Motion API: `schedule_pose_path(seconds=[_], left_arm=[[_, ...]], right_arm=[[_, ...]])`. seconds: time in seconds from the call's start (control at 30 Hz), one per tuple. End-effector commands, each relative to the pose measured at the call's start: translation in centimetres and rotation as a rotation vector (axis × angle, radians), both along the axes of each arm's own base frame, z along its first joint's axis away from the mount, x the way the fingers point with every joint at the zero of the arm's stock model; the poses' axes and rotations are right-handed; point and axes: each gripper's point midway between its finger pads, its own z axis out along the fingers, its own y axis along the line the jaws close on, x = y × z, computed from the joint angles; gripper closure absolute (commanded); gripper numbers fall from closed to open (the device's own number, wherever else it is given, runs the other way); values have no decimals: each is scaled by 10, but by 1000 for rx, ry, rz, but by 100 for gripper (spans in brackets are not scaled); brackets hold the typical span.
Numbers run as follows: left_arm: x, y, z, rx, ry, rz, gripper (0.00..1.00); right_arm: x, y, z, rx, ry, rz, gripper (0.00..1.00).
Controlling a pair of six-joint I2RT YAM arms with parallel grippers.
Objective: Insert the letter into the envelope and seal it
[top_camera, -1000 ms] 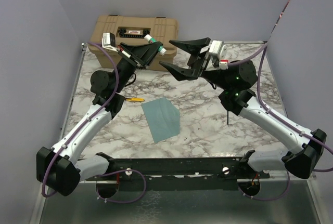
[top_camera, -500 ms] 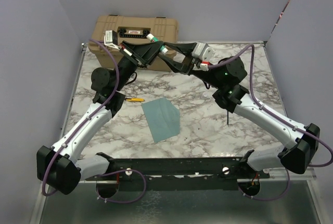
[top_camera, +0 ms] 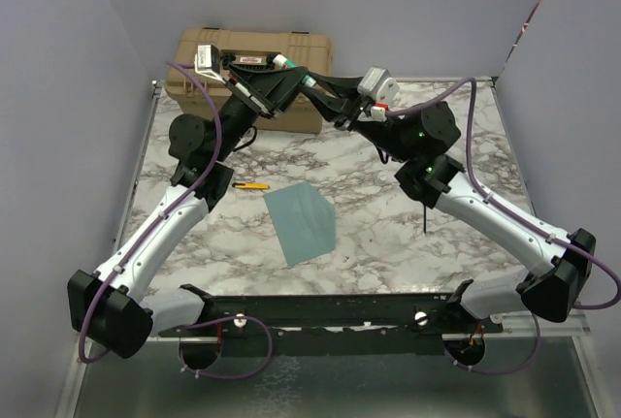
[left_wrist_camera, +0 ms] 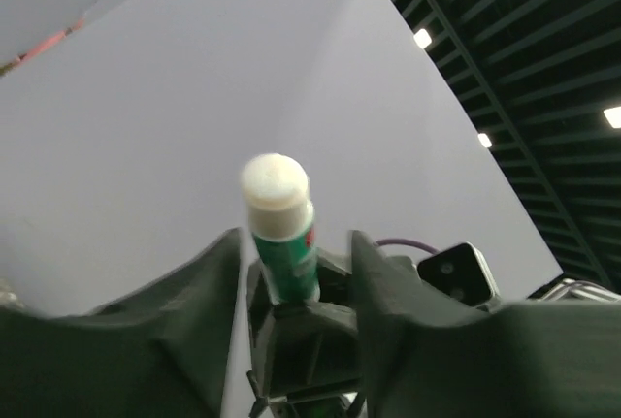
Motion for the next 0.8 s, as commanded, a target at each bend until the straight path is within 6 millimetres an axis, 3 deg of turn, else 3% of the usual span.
schedule_pose_path(seconds=[0.0,0.03,0.1,0.4,0.47,0.63,0.77], left_arm=[[-15,-8,6,88,-59,-50,36],[-13,-7,4,109,-60,-43,27],[-9,-5,0,144,-46,-34,19],[-8,-12,-23,177,53,-145,15],[-9,-14,-26,178,71,-164,21],[-11,-16,-31,171,119,-225,45],[-14,-17,-34,165,148,-250,50]], right_arm=[[18,-9,-7,25,130,-82,99],[18,-10,-10,12,147,-88,99],[16,-12,-17,-12,171,-81,99],[-6,-21,-44,-133,304,63,99],[-6,-22,-49,-145,332,70,99],[-4,-33,-53,-122,355,77,99],[-12,-36,-56,-123,363,140,100]])
